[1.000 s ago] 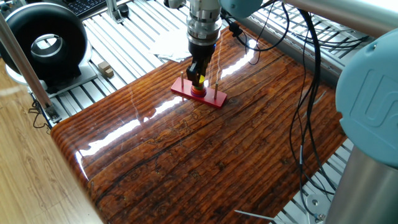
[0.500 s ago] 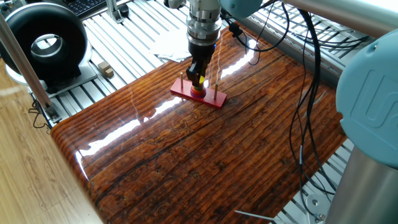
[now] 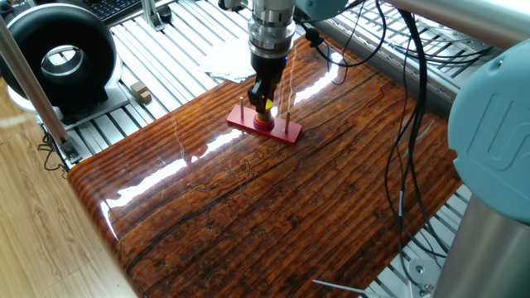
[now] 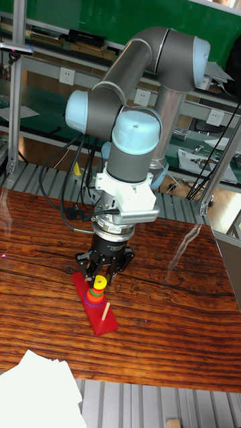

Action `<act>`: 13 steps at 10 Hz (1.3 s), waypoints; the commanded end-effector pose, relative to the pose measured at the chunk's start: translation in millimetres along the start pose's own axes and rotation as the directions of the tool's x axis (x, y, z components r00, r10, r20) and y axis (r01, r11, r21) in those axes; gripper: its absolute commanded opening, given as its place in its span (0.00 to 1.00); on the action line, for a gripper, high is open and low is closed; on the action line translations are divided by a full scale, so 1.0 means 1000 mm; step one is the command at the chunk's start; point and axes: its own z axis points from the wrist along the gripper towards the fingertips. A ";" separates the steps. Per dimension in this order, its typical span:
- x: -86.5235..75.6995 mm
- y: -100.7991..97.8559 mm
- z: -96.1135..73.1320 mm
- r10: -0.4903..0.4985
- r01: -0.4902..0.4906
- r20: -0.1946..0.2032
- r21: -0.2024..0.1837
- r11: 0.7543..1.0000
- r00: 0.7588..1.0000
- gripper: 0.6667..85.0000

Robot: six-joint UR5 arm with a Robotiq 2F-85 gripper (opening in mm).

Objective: Take out one Hanoi block and throw it aside

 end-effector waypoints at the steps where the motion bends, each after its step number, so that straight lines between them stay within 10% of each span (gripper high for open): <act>1: -0.002 0.000 -0.009 0.006 -0.006 0.003 -0.011 1.000 1.000 0.37; 8: -0.005 -0.002 -0.040 0.014 -0.014 0.009 -0.022 1.000 1.000 0.37; 13: -0.009 -0.062 -0.044 -0.032 0.032 0.001 0.054 0.998 0.999 0.31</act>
